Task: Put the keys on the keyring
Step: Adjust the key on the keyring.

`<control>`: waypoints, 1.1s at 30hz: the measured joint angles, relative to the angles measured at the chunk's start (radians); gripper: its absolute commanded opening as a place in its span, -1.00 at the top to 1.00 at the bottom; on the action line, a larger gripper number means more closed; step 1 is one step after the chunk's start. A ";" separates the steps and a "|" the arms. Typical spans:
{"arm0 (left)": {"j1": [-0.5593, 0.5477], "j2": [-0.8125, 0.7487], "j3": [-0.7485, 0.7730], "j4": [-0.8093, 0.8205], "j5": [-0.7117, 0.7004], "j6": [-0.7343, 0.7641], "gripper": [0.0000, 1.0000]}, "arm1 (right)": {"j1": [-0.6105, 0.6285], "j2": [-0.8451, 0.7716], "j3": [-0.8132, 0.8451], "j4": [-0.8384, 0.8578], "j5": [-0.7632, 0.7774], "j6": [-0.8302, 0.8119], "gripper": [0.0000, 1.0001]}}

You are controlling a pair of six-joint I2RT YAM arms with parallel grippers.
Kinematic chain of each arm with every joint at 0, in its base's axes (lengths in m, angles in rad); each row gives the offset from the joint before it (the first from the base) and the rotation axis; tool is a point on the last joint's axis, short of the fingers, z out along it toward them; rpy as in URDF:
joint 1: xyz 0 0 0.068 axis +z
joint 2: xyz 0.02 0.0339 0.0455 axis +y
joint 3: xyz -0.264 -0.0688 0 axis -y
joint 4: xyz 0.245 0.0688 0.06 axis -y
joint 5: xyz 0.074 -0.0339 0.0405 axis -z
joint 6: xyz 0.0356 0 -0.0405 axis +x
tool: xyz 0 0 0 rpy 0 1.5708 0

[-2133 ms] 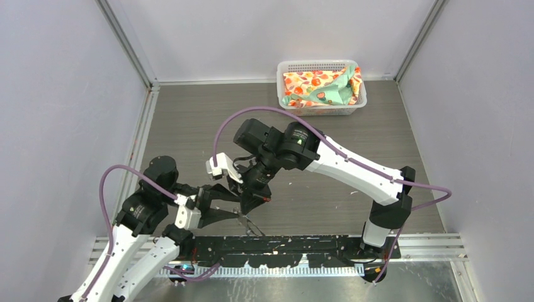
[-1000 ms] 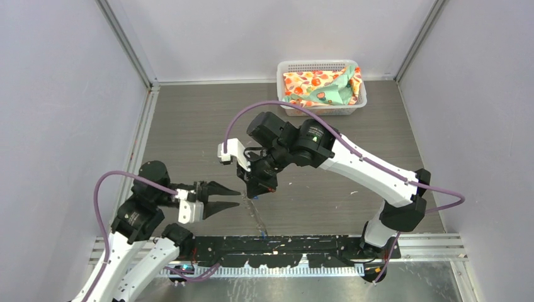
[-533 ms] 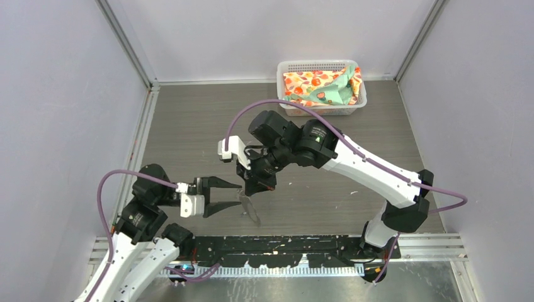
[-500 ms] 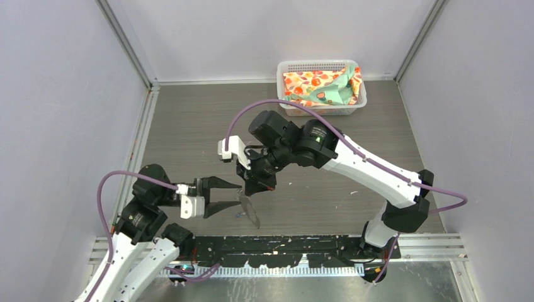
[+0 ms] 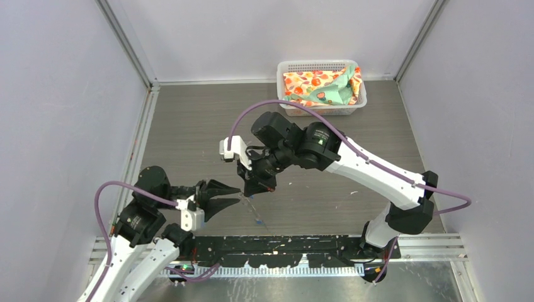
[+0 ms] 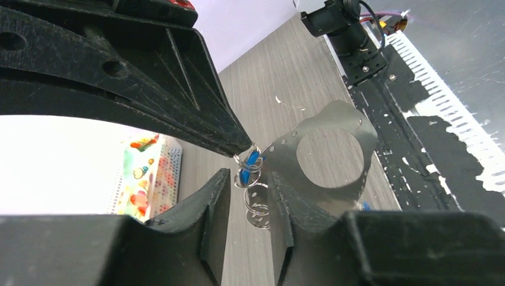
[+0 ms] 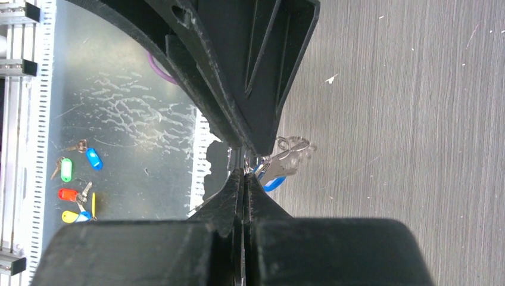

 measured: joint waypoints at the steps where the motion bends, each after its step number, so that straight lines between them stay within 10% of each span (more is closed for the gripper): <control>1: 0.000 0.000 0.000 -0.001 -0.003 0.009 0.47 | 0.000 -0.014 -0.020 0.014 -0.003 0.004 0.98; 20: 0.000 0.008 0.000 -0.023 0.017 0.064 0.78 | 0.000 -0.159 -0.236 0.248 0.047 0.103 0.98; 33: 0.000 -0.001 0.001 -0.021 0.016 0.050 0.58 | 0.003 -0.294 -0.426 0.507 0.165 0.168 0.98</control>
